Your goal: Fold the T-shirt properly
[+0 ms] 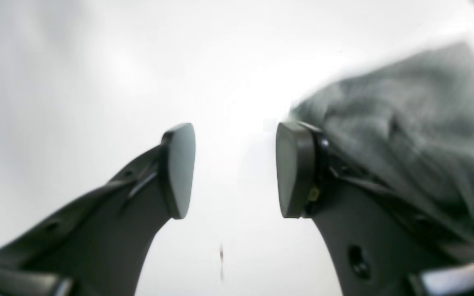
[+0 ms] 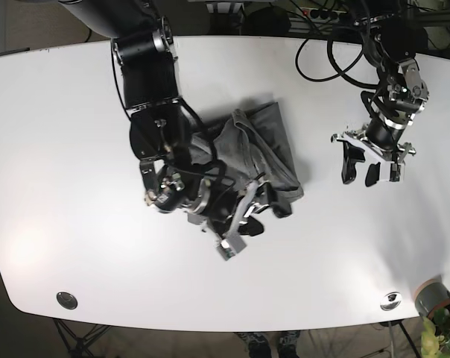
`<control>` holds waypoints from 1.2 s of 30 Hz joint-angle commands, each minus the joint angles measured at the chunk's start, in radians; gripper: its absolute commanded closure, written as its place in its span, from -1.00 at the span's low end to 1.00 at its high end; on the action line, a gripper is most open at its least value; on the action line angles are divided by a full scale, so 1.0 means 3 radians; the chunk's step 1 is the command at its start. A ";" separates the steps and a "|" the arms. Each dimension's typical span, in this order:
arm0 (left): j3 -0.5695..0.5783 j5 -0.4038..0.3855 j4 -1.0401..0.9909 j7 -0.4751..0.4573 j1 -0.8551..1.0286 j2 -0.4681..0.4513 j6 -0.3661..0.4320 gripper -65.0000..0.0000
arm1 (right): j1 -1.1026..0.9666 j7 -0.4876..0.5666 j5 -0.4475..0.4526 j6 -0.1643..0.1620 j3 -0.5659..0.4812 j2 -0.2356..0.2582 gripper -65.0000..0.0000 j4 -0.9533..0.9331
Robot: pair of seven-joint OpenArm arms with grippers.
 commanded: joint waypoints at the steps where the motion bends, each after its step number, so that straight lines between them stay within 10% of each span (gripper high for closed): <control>1: 0.0077 -0.0027 0.0066 -0.0058 -0.0042 -0.0028 -0.0015 0.10 | -0.0014 0.0018 0.0036 0.0007 0.0048 0.0140 -0.32 0.0155; 7: 0.0322 -0.0017 -0.0021 -0.0058 -0.0215 -0.0022 -0.0015 0.09 | -0.0388 0.0007 0.0042 0.0007 0.0089 0.0508 -0.32 0.0600; 18: 0.0394 -0.0027 -0.0256 -0.0058 -0.0154 -0.0309 -0.0015 0.10 | -0.1196 -0.0044 -0.0010 0.0022 -0.0183 0.0549 -0.32 0.1382; 28: 0.0230 -0.0033 -0.0420 -0.0073 -0.0026 -0.0396 -0.0015 0.10 | -0.1324 -0.0028 -0.0946 0.0017 -0.0709 0.0590 -0.32 0.1449; 36: 0.0235 -0.0033 -0.0405 -0.0073 0.0025 -0.0391 -0.0015 0.10 | -0.1298 0.0232 -0.1150 0.0027 -0.0761 0.0600 -0.32 0.1081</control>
